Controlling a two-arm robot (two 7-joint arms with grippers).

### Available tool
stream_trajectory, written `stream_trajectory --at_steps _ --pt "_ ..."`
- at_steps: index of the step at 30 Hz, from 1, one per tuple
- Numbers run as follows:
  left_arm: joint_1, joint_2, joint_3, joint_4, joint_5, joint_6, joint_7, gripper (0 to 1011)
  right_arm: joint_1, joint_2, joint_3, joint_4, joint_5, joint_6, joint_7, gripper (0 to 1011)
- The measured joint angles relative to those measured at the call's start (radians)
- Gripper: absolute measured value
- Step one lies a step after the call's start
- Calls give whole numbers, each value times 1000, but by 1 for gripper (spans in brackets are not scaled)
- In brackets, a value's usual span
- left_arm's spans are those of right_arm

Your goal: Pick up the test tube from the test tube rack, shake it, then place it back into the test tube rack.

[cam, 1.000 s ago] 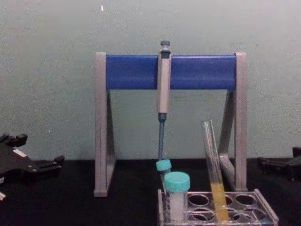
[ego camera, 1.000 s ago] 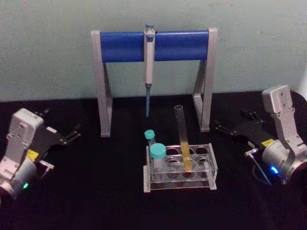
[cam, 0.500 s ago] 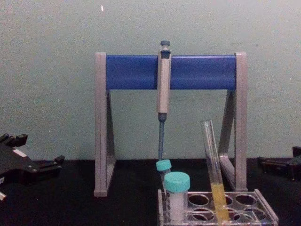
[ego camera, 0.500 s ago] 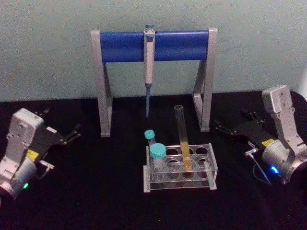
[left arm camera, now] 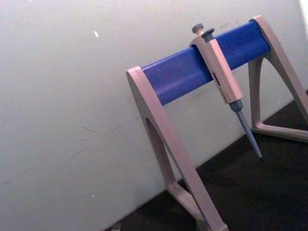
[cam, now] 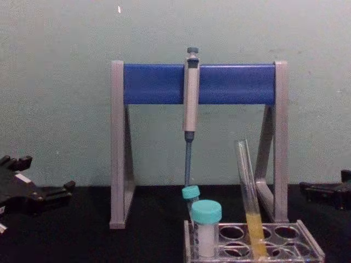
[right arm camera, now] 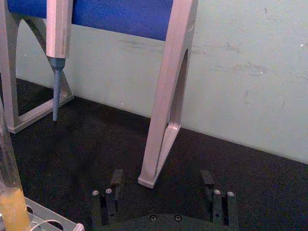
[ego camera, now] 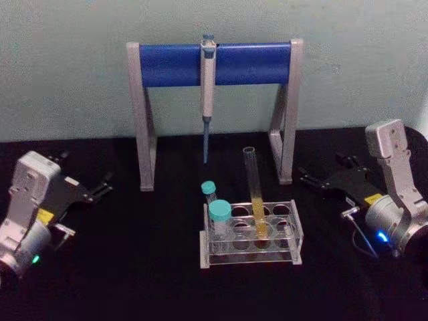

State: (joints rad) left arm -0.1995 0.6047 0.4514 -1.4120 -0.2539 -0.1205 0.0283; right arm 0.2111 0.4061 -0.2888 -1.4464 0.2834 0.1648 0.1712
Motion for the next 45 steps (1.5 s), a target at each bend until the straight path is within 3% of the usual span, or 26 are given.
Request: stream_trajectory --at_steps 45 --pt "0 0 0 0 0 0 0 1001 0 0 0 -1 1 -1 0 1000"
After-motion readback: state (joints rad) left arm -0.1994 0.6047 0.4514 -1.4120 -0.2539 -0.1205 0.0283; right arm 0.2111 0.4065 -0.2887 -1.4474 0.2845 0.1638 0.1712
